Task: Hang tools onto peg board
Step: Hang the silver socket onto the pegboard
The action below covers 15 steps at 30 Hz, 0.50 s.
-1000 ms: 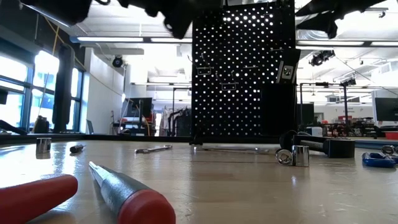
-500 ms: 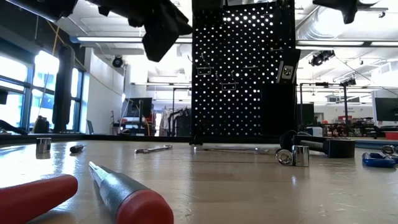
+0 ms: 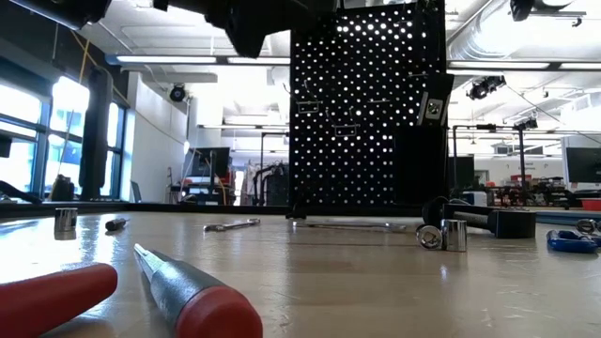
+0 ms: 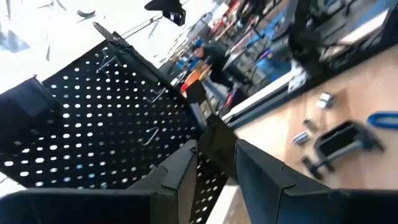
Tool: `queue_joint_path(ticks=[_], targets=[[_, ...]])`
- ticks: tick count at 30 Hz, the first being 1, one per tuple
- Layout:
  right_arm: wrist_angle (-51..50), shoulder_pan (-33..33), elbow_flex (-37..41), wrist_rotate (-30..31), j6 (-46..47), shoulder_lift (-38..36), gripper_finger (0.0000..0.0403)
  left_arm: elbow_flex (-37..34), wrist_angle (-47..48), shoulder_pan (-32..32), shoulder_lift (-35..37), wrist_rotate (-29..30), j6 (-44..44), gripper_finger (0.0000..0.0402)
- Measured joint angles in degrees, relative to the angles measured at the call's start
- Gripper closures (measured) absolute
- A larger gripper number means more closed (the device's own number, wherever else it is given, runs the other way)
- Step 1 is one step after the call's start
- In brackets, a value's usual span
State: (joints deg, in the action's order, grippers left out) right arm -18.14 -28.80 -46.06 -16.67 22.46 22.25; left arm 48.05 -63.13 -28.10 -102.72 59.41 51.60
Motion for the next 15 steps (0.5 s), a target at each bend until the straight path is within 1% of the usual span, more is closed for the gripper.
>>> queue_joint_path(ticks=[4,6,8,11,15], targets=[[2.22,3.68,0.00,-0.97,-0.40,2.69,0.0183,0.00,0.65,0.91,1.83,-5.41,-5.59,0.0296],[5.46,6.26,0.00,-1.88,-1.30,5.05,0.0183,0.00,2.60,1.59,3.34,-9.52,-9.01,0.0296],[9.54,9.29,0.00,-3.22,-2.42,7.94,0.0183,0.00,5.83,2.39,5.39,-14.04,-12.57,0.0296],[14.62,14.27,0.00,-3.51,-5.13,12.04,0.0182,0.00,12.59,3.82,9.14,-20.20,-18.39,0.0296],[17.38,19.67,0.02,-3.45,-8.30,16.19,0.0183,0.00,23.22,5.99,14.71,-27.02,-25.07,0.0296]])
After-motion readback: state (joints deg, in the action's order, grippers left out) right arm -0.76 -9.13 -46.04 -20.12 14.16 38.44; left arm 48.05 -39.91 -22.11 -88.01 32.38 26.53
